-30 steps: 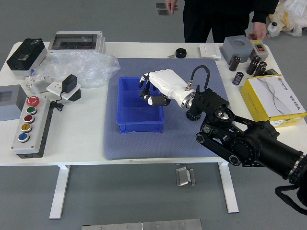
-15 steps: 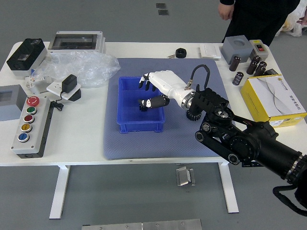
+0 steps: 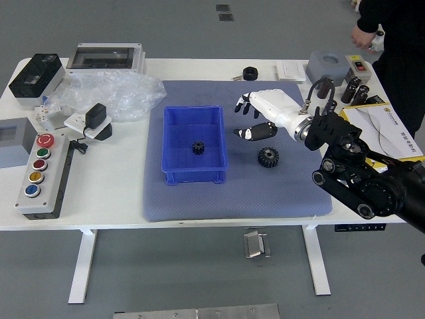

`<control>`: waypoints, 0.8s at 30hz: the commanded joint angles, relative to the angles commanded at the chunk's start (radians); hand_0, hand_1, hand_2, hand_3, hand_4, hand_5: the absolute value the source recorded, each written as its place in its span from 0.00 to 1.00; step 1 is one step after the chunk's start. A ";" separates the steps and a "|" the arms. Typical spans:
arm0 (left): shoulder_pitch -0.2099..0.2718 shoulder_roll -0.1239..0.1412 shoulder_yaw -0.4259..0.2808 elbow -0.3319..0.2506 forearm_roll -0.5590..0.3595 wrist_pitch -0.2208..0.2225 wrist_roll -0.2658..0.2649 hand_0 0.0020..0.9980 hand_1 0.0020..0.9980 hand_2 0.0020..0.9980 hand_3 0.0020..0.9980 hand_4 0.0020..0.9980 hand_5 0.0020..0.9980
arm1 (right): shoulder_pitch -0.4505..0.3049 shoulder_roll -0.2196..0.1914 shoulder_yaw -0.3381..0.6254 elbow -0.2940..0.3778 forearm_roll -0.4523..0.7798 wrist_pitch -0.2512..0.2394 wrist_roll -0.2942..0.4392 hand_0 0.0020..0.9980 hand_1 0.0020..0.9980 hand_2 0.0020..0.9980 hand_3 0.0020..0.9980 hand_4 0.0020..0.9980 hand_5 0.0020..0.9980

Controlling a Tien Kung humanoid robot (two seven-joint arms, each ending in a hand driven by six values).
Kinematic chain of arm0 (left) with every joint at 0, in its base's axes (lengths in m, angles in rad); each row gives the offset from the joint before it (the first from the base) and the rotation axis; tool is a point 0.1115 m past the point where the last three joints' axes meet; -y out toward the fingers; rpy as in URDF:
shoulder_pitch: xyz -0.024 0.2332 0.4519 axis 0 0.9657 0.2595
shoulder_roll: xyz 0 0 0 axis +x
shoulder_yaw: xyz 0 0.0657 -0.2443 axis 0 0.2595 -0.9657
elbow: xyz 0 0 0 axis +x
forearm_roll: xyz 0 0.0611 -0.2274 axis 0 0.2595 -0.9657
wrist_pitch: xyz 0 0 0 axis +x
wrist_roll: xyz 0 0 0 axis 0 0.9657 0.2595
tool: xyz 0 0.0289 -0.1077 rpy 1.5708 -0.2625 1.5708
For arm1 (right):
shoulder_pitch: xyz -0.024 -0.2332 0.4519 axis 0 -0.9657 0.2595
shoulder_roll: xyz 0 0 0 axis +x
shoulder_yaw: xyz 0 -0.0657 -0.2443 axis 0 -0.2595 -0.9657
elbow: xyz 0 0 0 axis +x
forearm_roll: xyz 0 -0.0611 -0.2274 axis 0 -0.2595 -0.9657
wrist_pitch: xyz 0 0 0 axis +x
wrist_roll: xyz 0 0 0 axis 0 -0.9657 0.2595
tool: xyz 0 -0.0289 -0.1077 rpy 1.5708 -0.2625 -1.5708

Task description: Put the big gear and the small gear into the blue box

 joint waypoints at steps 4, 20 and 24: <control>-0.001 -0.001 -0.001 0.000 0.001 0.000 0.001 0.90 0.89 0.86 0.87 0.79 0.33 | -0.019 -0.027 0.002 -0.016 0.009 0.012 0.005 0.53 0.52 0.63 0.68 0.81 0.40; -0.002 0.000 -0.001 0.000 0.003 -0.001 0.001 0.90 0.89 0.86 0.87 0.79 0.33 | -0.034 -0.029 -0.053 -0.098 0.047 0.127 -0.009 0.61 0.58 0.69 0.78 0.81 0.40; -0.002 0.000 -0.001 0.000 0.002 -0.001 0.000 0.90 0.89 0.86 0.87 0.79 0.33 | -0.035 -0.025 -0.064 -0.101 0.047 0.142 -0.017 0.62 0.59 0.71 0.80 0.81 0.40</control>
